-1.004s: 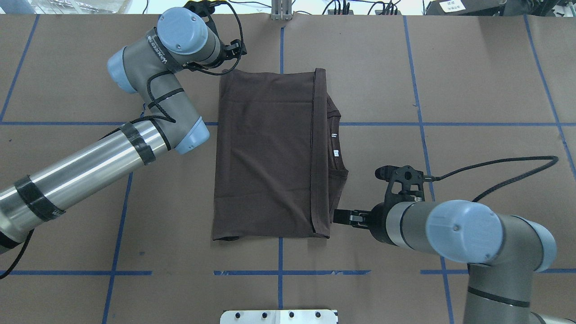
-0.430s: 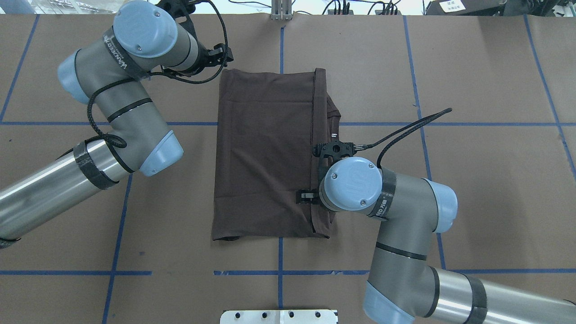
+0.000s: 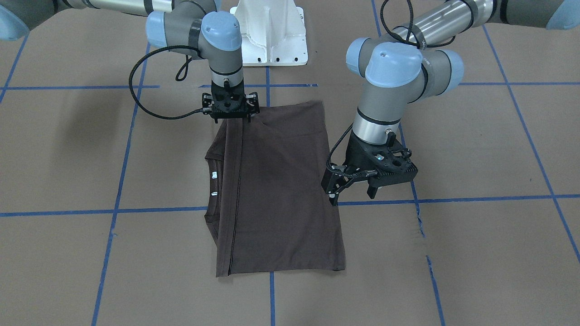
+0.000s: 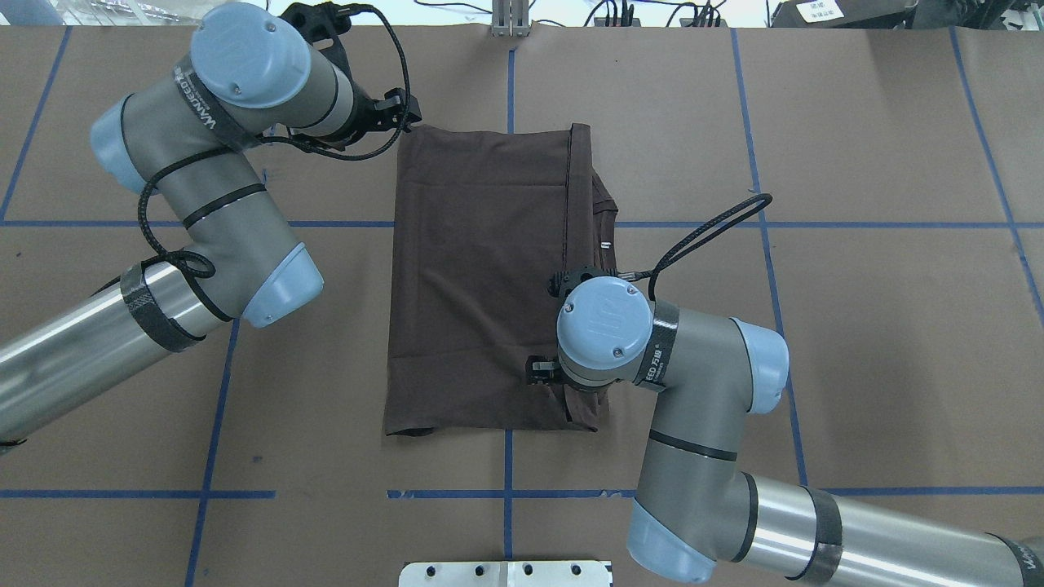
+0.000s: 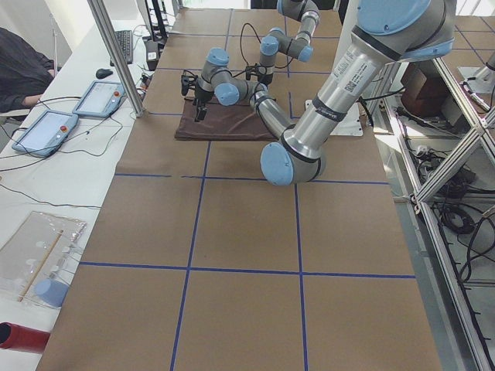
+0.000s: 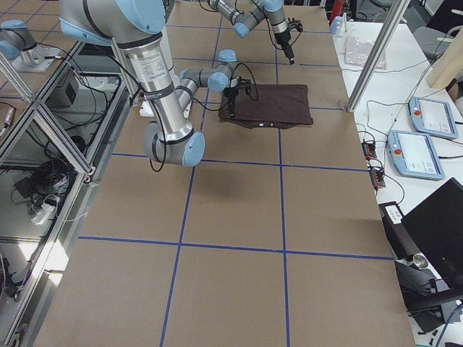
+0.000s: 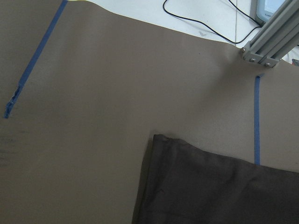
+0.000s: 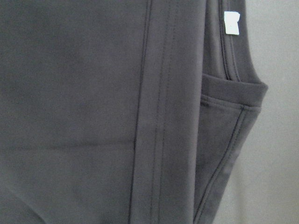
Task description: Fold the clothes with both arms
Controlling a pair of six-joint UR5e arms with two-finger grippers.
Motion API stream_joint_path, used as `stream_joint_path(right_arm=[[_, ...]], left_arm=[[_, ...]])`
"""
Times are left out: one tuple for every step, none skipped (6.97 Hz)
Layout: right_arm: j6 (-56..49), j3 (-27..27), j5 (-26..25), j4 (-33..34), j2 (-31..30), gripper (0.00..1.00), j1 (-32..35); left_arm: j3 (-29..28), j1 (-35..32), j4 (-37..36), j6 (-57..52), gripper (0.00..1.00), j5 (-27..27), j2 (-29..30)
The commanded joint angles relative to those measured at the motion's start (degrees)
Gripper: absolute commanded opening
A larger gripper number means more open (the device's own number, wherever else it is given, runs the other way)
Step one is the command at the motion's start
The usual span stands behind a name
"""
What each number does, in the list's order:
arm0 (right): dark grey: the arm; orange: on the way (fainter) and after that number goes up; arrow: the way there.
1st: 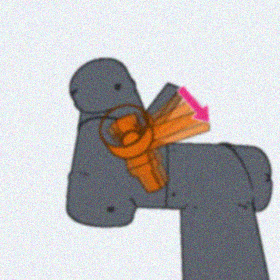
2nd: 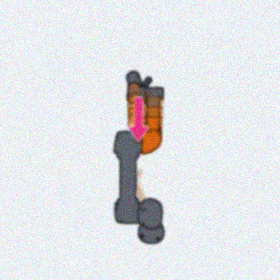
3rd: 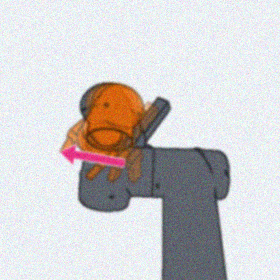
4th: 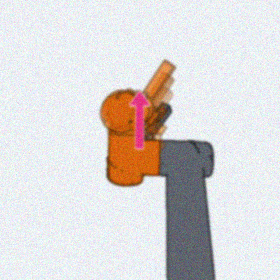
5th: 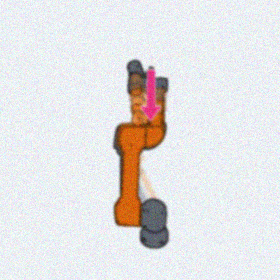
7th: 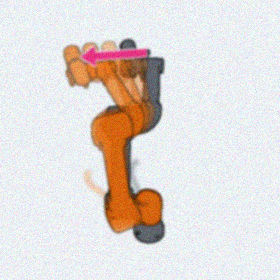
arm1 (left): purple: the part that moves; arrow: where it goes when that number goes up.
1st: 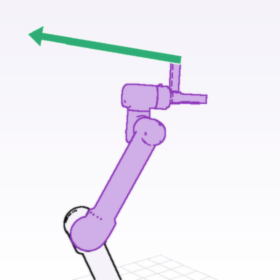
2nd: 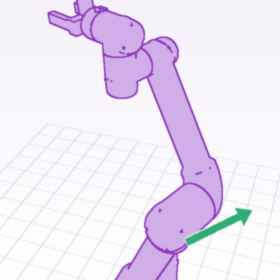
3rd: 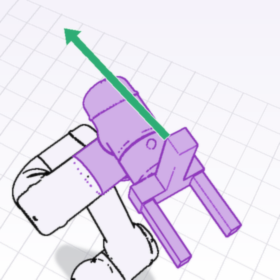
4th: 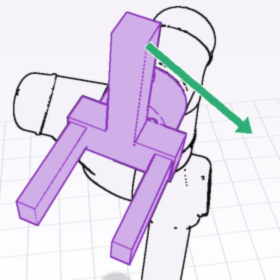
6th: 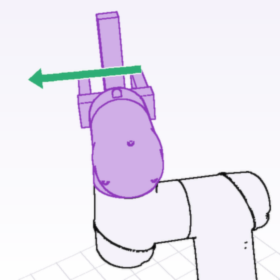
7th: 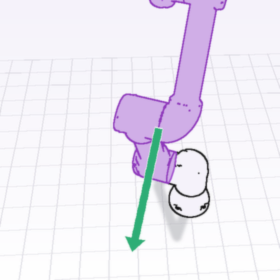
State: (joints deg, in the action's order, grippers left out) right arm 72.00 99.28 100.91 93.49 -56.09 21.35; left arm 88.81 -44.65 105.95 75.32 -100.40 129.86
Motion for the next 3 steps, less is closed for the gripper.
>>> stream_joint_path(right_arm=[[-0.2, -0.31, 1.4, 3.09, 0.19, 1.0, -0.78], [-0.28, -0.23, 1.4, 4.41, 0.19, 1.0, -1.05], [-0.28, -0.23, 1.4, 5.46, 0.19, 1.0, -1.14]], left_arm=[[0.05, 0.0, 0.05, 0.0, 1.0, -0.14, -0.04], [0.05, 0.0, 0.14, 0.0, 1.0, -0.23, -0.04], [-0.04, 0.0, 0.31, 0.0, 1.0, -0.23, -0.04]])
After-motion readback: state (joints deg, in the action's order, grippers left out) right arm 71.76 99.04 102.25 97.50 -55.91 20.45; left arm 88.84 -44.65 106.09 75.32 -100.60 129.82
